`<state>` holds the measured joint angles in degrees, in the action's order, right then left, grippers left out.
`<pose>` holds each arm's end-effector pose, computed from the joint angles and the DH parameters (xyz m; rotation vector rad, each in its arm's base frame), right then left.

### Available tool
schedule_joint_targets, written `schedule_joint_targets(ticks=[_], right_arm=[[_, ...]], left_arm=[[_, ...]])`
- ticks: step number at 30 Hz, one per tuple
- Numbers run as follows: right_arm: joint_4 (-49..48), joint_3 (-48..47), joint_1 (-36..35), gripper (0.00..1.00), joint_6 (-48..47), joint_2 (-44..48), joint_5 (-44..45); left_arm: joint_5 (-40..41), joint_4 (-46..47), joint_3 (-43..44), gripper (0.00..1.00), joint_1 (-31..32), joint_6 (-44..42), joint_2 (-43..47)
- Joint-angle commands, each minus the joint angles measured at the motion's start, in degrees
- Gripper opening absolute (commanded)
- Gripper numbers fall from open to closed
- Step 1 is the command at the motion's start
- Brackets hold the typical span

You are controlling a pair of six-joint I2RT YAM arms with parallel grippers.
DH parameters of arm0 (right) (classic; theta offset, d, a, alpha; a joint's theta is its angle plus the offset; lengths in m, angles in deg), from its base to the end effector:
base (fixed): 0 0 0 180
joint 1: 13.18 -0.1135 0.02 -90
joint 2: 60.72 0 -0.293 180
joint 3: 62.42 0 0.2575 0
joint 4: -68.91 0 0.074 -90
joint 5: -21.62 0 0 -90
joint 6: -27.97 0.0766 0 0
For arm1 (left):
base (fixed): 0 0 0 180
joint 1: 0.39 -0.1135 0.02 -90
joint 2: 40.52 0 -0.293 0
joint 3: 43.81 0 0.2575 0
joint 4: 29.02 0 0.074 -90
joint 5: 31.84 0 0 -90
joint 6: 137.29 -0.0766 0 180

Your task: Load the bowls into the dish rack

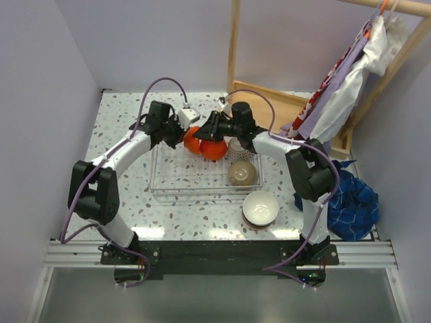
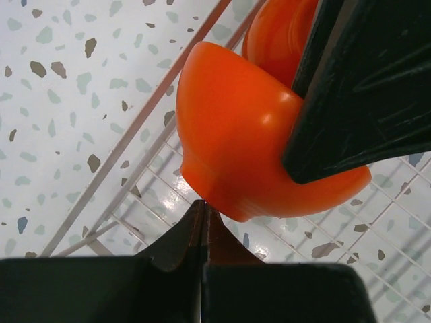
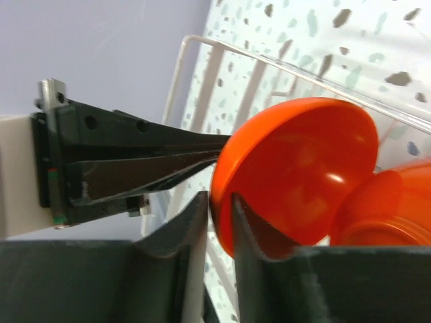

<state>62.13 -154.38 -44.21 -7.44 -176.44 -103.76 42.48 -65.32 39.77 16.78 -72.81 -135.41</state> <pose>0.4170 0.3026 0.2339 -0.0562 2.1416 1.5367 0.3733 -0.1370 0.2458 0.9820 2.1648 -0.2590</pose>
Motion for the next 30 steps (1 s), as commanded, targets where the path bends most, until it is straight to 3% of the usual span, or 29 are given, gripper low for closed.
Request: schedule_joint_targets(ticks=[1, 2, 5, 9, 30], right_arm=[[12.66, -3.68, 0.97, 0.37, -12.44, 5.06, 4.16], [18.96, -4.22, 1.14, 0.51, -15.18, 6.37, 5.91], [22.95, -4.49, 1.14, 0.54, -24.6, 11.38, 9.79], [26.75, -4.05, 1.23, 0.54, -30.76, 15.61, 12.08], [28.25, 4.56, 1.14, 0.55, -36.48, 26.24, 14.37]], left_arm=[[-3.13, 2.44, 0.82, 0.0, 1.81, 2.66, -0.47], [-3.3, 2.61, 1.0, 0.0, 2.34, 3.01, -0.64], [-3.91, 3.84, 1.17, 0.0, 3.04, 4.16, -1.17], [-4.88, 4.55, 1.87, 0.0, 4.1, 6.0, -2.57], [-4.62, 6.13, 11.45, 0.0, 11.31, 9.79, -7.68]])
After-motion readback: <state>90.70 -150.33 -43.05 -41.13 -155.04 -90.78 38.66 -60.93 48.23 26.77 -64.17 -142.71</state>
